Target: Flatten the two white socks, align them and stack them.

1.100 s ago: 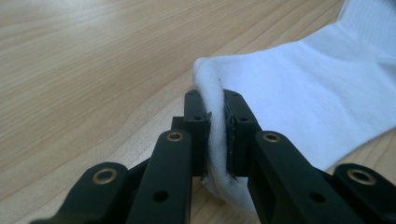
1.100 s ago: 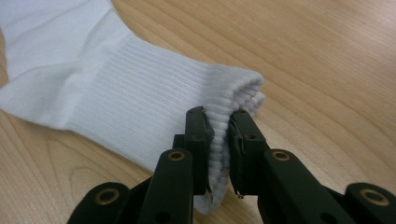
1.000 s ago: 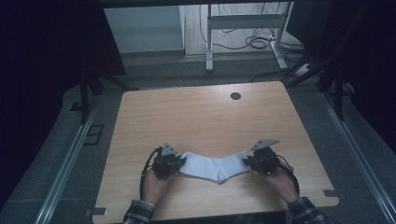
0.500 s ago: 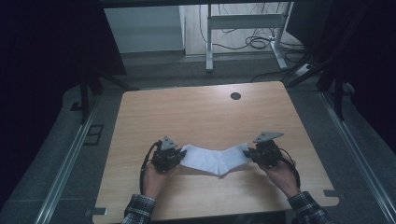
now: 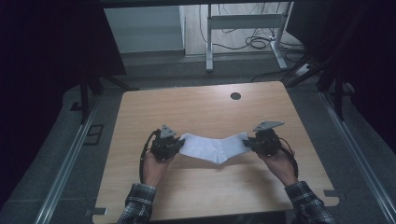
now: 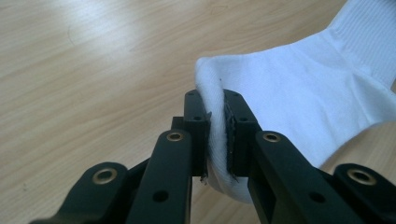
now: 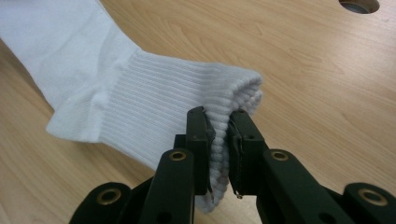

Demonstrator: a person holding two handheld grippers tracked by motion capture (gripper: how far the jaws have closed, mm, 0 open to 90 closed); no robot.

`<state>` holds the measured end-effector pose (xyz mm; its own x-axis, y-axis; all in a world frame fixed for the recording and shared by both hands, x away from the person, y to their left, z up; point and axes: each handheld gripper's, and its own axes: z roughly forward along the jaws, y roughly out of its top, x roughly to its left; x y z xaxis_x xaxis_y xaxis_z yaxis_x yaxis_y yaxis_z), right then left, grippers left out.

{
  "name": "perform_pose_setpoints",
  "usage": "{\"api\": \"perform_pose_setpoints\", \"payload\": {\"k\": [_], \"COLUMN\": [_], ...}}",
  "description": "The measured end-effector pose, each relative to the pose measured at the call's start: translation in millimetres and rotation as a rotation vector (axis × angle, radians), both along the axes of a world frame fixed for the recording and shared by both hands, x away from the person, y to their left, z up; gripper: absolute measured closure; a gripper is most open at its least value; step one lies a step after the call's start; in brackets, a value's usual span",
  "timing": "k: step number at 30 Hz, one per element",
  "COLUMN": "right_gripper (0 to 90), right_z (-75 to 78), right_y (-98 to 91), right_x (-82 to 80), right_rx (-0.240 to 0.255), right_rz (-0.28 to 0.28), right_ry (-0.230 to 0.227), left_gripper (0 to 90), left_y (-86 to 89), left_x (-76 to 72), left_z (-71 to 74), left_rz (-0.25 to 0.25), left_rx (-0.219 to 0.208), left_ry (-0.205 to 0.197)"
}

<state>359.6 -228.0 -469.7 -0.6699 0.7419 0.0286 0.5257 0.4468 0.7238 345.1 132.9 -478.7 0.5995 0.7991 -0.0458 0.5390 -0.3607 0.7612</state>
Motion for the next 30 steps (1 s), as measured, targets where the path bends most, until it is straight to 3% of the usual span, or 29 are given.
{"api": "perform_pose_setpoints", "payload": {"k": [11, 17, 23, 30], "right_gripper": [79.0, 78.9, 78.9, 78.7], "right_z": [8.6, 10.3, 4.2, -18.9], "right_y": [2.8, 3.8, 5.5, 8.1], "right_x": [25.2, 40.4, 52.8, 65.3], "right_rx": [0.017, 0.027, 0.022, -0.010], "right_rz": [-0.038, -0.061, -0.079, -0.099], "right_ry": [-0.011, -0.018, -0.013, 0.010], "left_gripper": [81.3, 81.3, 81.0, 80.6], "left_y": [-4.0, -8.3, -14.3, -21.8], "left_x": [22.2, 36.6, 49.5, 59.9], "left_z": [10.3, 9.3, -2.0, -26.9], "left_rz": [0.031, 0.055, 0.081, 0.089], "left_rx": [0.035, 0.056, 0.083, 0.140], "left_ry": [-0.027, -0.038, -0.042, -0.016]}}
